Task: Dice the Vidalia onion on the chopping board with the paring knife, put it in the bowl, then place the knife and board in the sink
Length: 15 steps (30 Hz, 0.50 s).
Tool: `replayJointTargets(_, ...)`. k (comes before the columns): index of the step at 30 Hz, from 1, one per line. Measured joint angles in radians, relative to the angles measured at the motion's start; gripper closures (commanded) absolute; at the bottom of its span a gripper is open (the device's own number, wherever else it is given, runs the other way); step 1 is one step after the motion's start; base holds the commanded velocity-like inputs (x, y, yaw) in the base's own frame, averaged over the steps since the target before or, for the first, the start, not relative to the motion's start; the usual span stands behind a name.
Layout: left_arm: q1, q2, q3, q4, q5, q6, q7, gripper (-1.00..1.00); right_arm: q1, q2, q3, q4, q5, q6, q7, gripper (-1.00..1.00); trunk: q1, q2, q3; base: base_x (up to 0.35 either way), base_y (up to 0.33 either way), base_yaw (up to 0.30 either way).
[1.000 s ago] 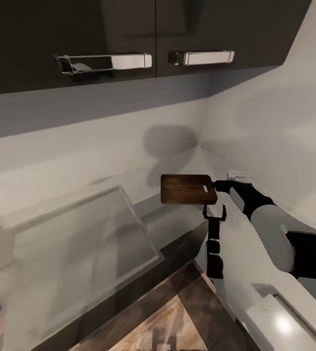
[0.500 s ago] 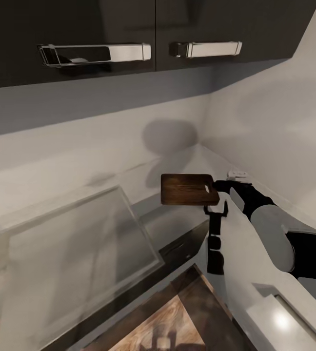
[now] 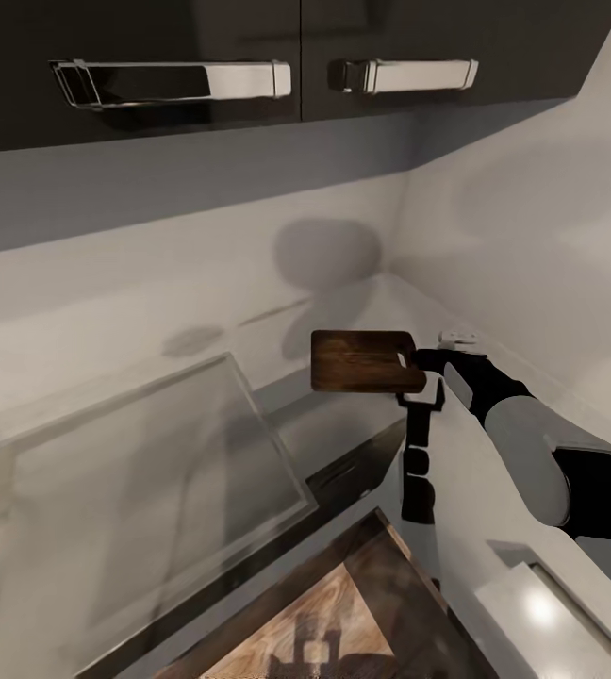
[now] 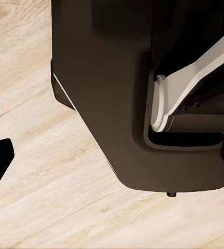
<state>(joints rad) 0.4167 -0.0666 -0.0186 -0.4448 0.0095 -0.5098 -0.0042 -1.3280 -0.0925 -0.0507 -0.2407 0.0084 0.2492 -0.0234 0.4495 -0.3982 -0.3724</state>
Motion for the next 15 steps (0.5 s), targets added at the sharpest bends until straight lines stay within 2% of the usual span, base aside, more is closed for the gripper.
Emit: replayJointTargets(15, 0.0, 0.0, 0.0, 0.0, 0.0, -0.001, 0.0, -1.0, -0.001, 0.0, -0.002, -0.005, -0.004, 0.0, 0.0, -1.0, 0.0, -0.001, -0.024, 0.0, -0.029, 0.0)
